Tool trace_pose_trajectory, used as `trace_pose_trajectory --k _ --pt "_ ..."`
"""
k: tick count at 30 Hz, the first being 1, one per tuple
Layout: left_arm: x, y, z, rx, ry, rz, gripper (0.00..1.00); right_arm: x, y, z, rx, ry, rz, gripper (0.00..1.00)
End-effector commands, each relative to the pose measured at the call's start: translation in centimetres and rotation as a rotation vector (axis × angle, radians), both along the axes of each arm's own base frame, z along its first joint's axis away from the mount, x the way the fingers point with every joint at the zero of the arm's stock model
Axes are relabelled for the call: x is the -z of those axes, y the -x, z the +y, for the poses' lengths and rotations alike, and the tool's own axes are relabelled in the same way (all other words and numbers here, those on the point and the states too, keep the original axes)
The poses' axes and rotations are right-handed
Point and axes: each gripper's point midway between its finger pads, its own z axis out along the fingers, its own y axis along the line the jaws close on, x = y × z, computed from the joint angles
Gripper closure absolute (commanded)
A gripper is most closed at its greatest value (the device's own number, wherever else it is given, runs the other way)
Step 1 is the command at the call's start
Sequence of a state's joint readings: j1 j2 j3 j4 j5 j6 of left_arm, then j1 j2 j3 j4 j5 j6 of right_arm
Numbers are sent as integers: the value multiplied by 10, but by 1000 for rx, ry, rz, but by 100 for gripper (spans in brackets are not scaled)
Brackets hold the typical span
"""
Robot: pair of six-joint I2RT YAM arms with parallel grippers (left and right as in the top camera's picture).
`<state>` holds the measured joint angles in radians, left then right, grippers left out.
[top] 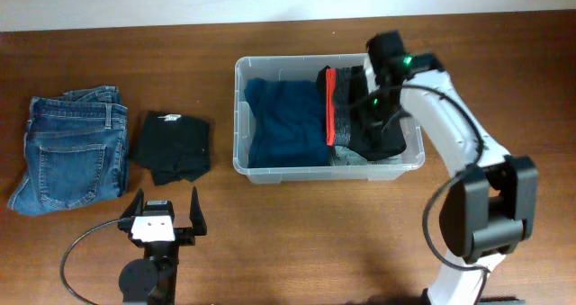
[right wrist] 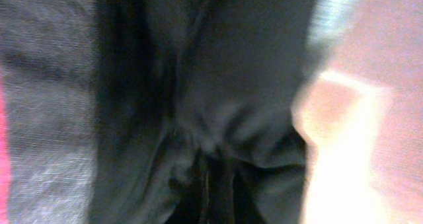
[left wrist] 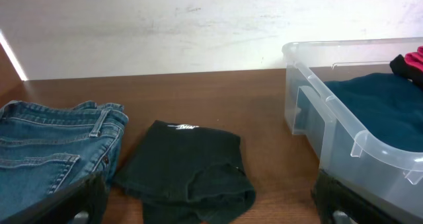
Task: Pack container
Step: 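Move the right gripper right away from the container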
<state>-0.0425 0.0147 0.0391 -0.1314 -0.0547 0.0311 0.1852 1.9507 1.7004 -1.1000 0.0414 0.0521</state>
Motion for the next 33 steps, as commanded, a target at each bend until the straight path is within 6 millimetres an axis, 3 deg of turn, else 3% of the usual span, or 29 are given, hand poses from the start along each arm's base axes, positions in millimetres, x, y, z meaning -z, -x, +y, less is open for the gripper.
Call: trace_pose_trajectory --k 1,3,6,12,14,16,17,18,25,33 --pt "1 0 -1 11 -14 -4 1 -97 -13 -11 37 -2 -219 94" --pt "1 0 -1 11 -14 -4 1 -121 -11 -23 66 19 -266 94" --pt "1 0 -1 11 -14 -4 1 -136 -5 -50 172 34 -300 94" --pt "1 0 -1 11 -14 -4 1 -130 18 -125 360 61 -218 95" --pt "1 0 -1 11 -14 -4 1 -125 31 -153 475 54 -178 90" --pt "1 0 -1 11 -14 -4 1 -121 43 -173 533 54 -143 66" --pt "1 0 -1 11 -14 -4 1 -119 50 -183 562 58 -127 44" --pt "1 0 -1 11 -14 -4 1 -119 56 -195 597 61 -116 1" --pt "1 0 -1 11 -14 -4 1 -119 74 -239 720 68 -116 1" --pt "1 0 -1 11 -14 -4 1 -119 79 -250 754 70 -115 1"
